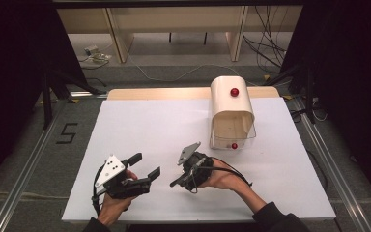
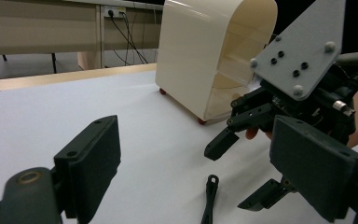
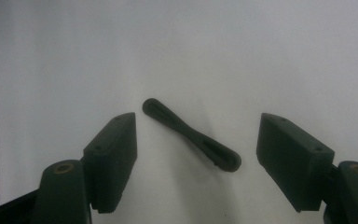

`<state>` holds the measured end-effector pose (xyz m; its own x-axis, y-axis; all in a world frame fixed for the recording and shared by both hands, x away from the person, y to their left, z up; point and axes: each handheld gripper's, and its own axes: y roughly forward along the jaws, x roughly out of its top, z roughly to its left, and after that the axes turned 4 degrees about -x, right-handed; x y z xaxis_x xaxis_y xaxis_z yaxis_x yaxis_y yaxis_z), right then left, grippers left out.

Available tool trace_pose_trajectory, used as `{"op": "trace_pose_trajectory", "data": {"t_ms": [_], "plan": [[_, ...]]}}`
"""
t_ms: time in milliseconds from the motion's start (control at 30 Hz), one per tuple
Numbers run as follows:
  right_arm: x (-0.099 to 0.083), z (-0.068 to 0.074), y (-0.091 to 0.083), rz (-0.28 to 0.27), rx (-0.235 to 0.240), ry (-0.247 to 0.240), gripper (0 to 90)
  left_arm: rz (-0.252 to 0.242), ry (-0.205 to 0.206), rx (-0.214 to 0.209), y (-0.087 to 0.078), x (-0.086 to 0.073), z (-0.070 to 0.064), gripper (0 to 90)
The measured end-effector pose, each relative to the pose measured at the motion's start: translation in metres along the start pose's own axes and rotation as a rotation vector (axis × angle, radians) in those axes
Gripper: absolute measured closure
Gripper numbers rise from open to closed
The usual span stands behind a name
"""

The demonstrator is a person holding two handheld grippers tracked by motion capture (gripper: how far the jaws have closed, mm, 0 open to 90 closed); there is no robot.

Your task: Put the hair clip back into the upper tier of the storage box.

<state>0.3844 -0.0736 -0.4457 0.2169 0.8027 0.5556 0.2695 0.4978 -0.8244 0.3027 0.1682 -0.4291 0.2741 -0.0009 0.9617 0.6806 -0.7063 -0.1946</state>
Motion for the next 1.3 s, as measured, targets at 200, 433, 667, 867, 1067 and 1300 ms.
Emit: {"op": "trace_pose_trajectory", "data": {"t_ms": [200,433,667,867,1067,1300], "plan": [[0.008,0.0,0.005,0.054,0.0,-0.035,31.8,0.001,0.006,0.002,0.0,0.0,0.0,16.0],[0.012,-0.004,0.013,0.106,0.006,-0.075,33.4,-0.003,0.002,0.008,-0.002,0.0,0.001,15.8],[0.014,-0.01,0.018,0.131,0.012,-0.062,34.7,-0.01,0.0,0.016,-0.002,0.001,0.002,15.8],[0.016,-0.011,0.02,0.15,0.021,-0.071,36.7,-0.011,-0.001,0.014,-0.002,0.0,0.002,15.8],[0.016,-0.012,0.023,0.166,0.021,-0.078,38.5,-0.007,0.004,0.013,-0.002,0.001,0.002,15.8],[0.017,-0.014,0.025,0.18,0.039,-0.075,42.9,-0.011,0.0,0.013,-0.002,0.001,0.002,15.8]]}}
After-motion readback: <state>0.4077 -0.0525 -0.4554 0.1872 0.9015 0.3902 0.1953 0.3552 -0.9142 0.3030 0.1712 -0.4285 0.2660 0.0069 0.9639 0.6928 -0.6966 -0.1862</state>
